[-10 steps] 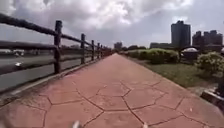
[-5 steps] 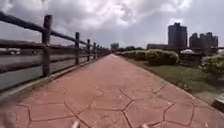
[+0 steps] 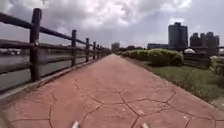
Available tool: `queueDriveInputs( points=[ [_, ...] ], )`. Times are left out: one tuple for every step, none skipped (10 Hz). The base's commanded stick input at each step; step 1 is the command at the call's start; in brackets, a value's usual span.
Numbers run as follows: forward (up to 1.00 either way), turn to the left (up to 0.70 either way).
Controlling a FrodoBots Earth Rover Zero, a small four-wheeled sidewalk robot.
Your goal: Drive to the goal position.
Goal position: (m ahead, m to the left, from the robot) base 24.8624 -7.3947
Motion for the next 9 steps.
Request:
queueDriveInputs(
  points=[
    [0.7, 0.0],
    [0.7, 0.0],
    [0.7, 0.0],
    [0.7, 0.0],
    [0.7, 0.0],
    [0.7, 0.0],
    [0.7, 0.0],
    [0.7, 0.0],
    [0.7, -0.01]
  ],
)
